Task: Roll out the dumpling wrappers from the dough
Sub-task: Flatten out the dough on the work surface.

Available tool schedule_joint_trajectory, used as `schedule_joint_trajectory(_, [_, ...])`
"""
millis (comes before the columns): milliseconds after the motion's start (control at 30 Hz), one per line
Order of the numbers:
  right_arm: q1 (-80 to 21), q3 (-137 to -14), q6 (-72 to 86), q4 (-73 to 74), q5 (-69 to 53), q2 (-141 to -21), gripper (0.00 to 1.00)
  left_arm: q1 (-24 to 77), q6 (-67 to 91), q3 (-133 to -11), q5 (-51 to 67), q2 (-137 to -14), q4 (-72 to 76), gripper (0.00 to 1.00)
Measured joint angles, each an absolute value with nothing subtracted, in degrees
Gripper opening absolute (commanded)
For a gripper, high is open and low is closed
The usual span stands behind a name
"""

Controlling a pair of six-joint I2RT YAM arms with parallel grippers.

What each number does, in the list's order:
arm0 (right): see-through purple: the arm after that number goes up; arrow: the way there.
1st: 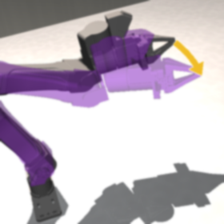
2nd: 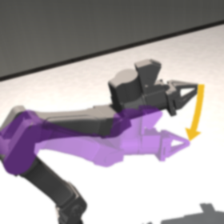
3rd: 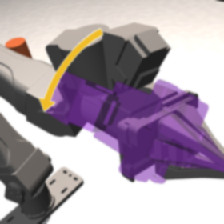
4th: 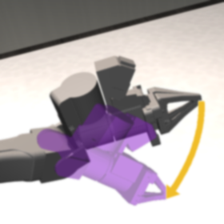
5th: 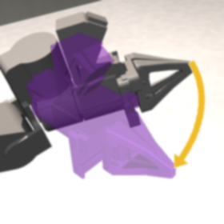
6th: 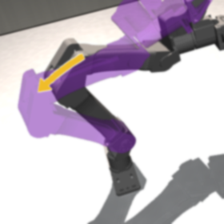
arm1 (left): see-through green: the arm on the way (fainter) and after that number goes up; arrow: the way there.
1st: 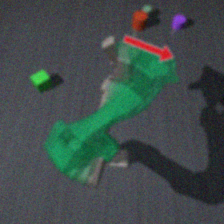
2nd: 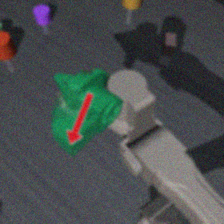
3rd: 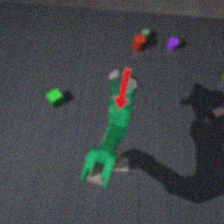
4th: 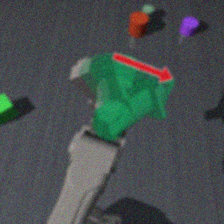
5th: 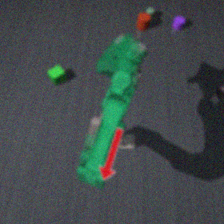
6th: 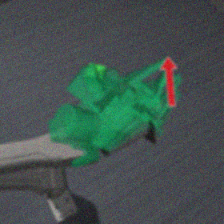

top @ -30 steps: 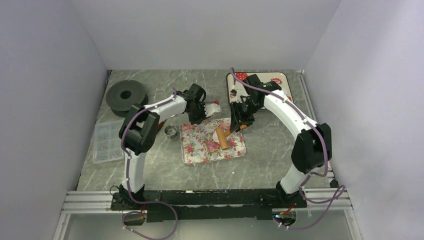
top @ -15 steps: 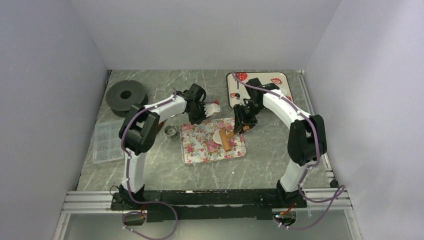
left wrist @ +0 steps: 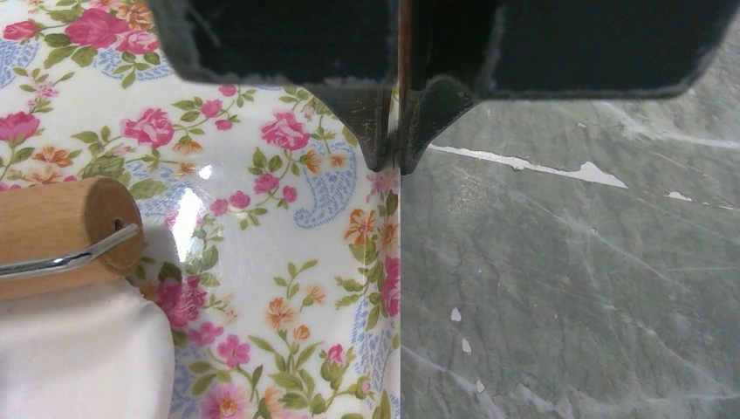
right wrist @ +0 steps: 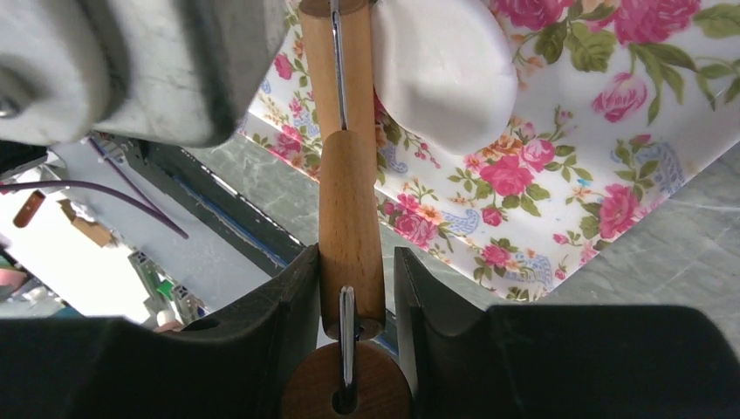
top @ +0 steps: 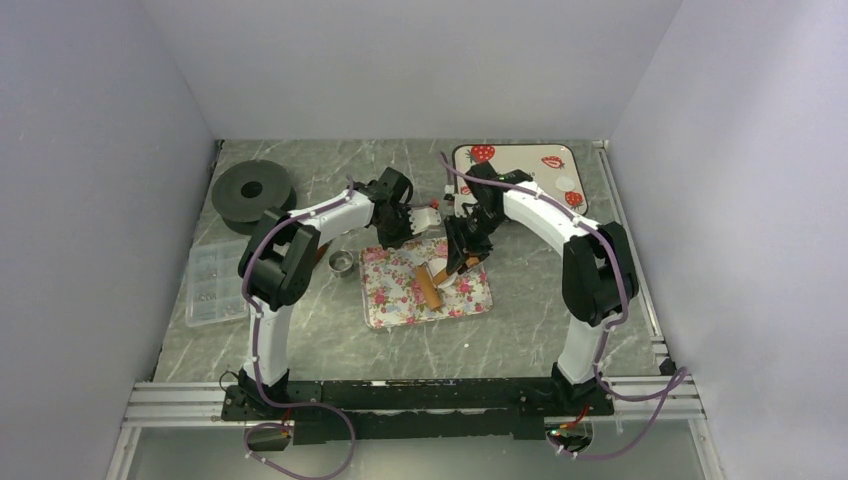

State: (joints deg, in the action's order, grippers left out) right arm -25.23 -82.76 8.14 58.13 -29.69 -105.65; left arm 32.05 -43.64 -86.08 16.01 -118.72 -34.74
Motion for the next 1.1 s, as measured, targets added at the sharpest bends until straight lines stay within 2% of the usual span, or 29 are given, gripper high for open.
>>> schedule_joint_trajectory(433, [-18.39,-80.51,7.27,58.33,-31.62,-104.57,0.0,32.36,-42.33,-86.0,16.1,-118.72,-34.13,0.0])
schedule_joint_trajectory(767, [-21.47,-81.36,7.33,58.26,-30.76,-102.85,0.0,32.36,-42.28,-85.97,16.1,-118.74,-34.11,0.0])
schedule_joint_trajectory(1100, [-24.91,-90.91,8.86,61.76,-25.87,-96.84,0.0,32.38,-42.11,-85.97,16.12,-118.74,-34.09,0.0])
